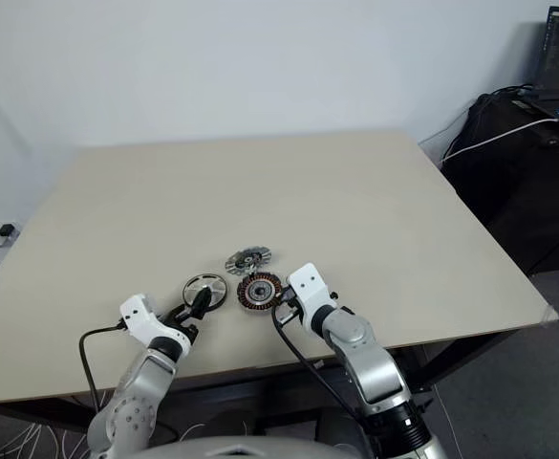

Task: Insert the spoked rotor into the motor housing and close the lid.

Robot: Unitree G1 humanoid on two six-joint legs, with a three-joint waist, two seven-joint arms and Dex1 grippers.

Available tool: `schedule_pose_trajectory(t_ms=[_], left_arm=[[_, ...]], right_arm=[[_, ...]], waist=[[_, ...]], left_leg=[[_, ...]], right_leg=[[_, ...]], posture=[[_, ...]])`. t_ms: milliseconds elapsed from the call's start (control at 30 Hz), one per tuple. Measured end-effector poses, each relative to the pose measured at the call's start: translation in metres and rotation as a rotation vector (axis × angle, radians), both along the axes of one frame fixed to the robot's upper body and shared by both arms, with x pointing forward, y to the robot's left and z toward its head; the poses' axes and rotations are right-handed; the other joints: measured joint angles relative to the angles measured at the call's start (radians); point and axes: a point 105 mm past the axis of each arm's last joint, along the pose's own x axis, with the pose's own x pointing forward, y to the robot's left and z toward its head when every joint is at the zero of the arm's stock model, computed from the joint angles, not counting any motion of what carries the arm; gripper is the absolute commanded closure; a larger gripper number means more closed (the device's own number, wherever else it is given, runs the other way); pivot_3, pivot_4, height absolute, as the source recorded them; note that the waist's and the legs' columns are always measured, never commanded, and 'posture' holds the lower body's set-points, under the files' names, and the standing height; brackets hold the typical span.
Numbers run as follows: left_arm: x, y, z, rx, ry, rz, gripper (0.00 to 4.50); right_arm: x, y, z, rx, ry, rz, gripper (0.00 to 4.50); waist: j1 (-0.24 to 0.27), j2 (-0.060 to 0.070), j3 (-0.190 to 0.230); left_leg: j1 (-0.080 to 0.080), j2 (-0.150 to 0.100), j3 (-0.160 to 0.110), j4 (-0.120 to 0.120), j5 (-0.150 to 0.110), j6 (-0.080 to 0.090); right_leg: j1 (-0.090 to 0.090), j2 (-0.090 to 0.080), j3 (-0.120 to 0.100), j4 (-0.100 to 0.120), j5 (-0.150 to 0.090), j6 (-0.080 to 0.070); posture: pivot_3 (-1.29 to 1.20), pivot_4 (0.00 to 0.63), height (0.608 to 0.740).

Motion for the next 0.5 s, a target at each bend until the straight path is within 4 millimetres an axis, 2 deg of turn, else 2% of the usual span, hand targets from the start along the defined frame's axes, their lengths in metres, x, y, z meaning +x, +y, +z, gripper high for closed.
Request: schedule_pose_trajectory(t_ms=[200, 500], left_arm=[[0.002, 0.0, 0.003, -0.039, -0.016, 0.009, 0.0], [-0.001, 0.025, -0.006, -0.138, 0.069, 0.185, 0.0]], right_arm=[[0.0, 0.0, 0.0, 0.0, 0.001, -0.002, 4.46], [0.0, -0.001, -0.001, -0.001, 0.003, -0.007, 4.46]], waist=[[0.0, 0.0, 0.0], [0.001, 0.0, 0.0]], left_leg=[[0.0, 0.0, 0.0, 0.0, 0.001, 0.002], [0.0, 0.0, 0.0, 0.0, 0.001, 0.002]], right_leg=[[0.0, 0.0, 0.0, 0.0, 0.0, 0.0], [0.0, 0.0, 0.0, 0.0, 0.0, 0.0]], posture=[[0.0, 0.0, 0.74], [0.0, 0.0, 0.74]])
